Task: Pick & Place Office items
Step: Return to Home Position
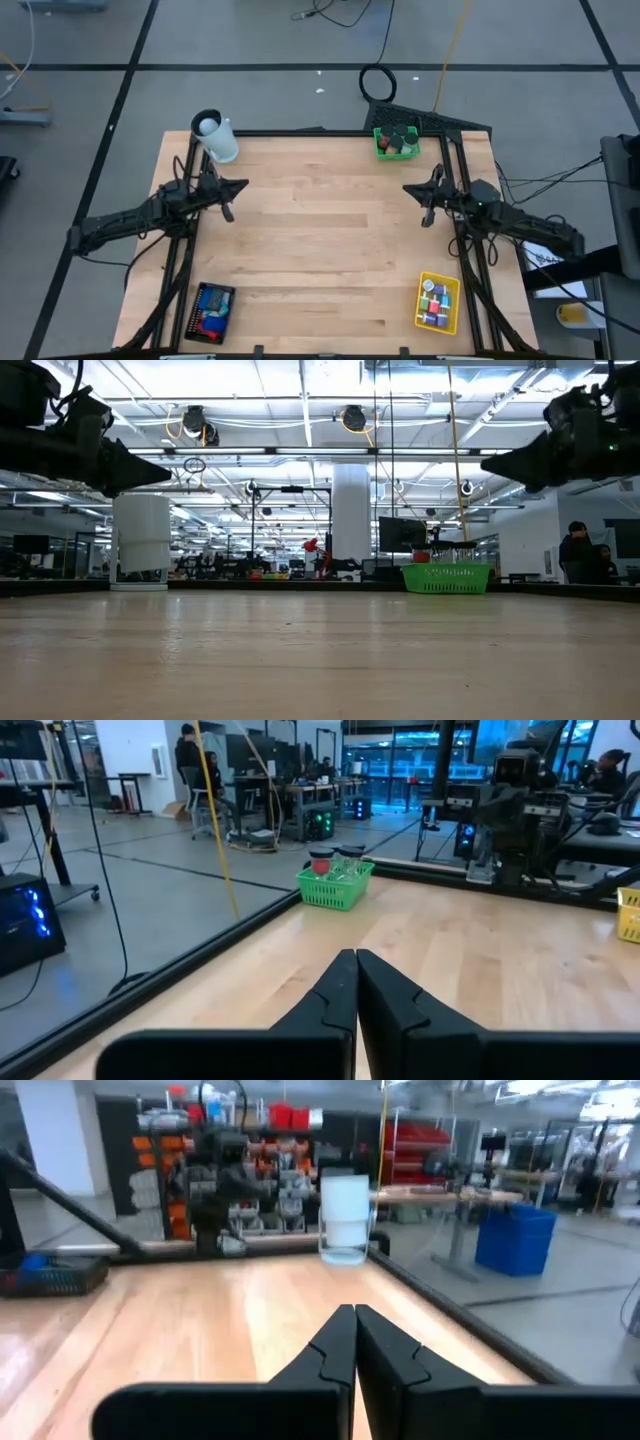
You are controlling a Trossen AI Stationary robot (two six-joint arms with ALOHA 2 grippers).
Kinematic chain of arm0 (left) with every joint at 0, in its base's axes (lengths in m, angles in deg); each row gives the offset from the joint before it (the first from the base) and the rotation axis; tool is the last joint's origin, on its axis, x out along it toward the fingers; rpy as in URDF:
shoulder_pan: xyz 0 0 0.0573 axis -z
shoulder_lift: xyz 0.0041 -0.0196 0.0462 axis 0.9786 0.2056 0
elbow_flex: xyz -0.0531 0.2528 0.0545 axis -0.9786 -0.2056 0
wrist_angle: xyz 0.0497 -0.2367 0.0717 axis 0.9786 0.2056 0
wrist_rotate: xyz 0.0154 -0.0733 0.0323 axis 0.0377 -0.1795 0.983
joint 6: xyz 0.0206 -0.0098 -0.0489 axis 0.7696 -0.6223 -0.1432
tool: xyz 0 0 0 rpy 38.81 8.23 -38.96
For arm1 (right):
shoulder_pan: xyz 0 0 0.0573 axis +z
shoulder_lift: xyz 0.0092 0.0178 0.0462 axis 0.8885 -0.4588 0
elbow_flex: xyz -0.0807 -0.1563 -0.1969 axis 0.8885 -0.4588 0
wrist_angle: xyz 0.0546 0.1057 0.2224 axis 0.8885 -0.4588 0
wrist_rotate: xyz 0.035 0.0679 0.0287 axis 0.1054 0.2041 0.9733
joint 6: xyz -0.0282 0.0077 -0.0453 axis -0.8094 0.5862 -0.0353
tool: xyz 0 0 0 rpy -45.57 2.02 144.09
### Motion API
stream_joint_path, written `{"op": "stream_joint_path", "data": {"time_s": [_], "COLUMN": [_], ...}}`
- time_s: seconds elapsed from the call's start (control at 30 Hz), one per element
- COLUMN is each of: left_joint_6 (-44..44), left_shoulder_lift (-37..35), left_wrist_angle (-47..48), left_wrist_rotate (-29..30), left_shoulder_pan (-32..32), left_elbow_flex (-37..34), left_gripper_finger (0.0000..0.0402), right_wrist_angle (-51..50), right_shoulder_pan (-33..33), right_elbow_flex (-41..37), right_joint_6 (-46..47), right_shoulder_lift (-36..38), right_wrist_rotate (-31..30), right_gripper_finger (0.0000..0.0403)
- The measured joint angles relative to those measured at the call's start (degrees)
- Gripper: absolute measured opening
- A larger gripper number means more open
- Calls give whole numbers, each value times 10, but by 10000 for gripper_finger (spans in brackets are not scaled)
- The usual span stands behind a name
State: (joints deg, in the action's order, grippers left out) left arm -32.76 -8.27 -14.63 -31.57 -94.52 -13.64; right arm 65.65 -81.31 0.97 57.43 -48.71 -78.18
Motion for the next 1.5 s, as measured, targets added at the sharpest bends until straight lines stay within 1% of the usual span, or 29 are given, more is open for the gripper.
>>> {"op": "stream_joint_path", "data": {"time_s": [0.17, 0.27, 0.37, 0.5, 0.67, 1.5], "left_joint_6": [2, 0, -20, -46, -40, -42], "left_shoulder_lift": [2, 0, 1, 1, 1, 1], "left_wrist_angle": [-1, -2, -2, -4, -21, -28], "left_wrist_rotate": [14, 20, 19, 17, 17, 18], "left_shoulder_pan": [-1, -1, -1, -1, -2, -1], "left_elbow_flex": [0, 0, 0, 0, -2, -2], "left_gripper_finger": [14, 18, 18, 19, 19, 19], "right_wrist_angle": [-24, -23, -21, -25, -24, -20], "right_shoulder_pan": [-1, 1, 4, 3, 3, 3], "right_elbow_flex": [-1, 0, 0, 0, 0, 0], "right_joint_6": [-9, 14, 34, 30, 9, 6], "right_shoulder_lift": [1, 3, 0, -6, -18, -21], "right_wrist_rotate": [-12, -13, -15, -18, -27, -29], "right_gripper_finger": [0, 0, 0, 0, 0, 1]}}
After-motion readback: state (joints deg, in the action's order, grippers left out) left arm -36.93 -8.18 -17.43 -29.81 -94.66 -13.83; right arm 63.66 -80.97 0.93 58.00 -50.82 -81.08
